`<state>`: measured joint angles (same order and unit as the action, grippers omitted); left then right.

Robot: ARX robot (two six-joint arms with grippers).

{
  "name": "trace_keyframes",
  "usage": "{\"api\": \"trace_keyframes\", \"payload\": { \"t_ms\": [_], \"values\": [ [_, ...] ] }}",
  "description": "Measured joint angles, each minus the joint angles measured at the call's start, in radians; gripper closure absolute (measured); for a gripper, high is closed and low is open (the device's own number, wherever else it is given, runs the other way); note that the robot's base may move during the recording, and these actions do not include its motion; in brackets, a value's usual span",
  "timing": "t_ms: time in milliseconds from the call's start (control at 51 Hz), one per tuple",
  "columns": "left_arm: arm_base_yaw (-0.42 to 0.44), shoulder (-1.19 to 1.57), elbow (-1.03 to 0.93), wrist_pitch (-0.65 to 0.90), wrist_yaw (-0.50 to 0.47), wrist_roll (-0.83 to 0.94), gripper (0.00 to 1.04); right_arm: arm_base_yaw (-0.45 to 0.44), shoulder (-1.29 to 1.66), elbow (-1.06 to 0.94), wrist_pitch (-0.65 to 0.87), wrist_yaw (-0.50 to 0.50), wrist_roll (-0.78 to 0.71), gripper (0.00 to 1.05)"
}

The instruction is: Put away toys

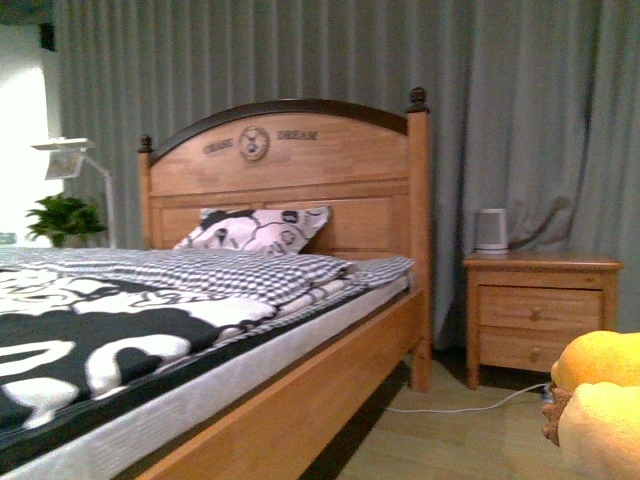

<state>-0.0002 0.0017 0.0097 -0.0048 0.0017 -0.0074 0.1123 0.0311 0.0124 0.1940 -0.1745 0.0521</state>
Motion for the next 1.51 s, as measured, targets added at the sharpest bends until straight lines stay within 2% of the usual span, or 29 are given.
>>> {"api": "trace_keyframes", "payload": {
  "t_ms": [1509],
  "values": [
    [-0.001,0.000,0.000,0.000,-0.002,0.001,0.06,-0.001,-0.001,0.000,0.000,-0.003,0.000,0.96]
  ]
}}
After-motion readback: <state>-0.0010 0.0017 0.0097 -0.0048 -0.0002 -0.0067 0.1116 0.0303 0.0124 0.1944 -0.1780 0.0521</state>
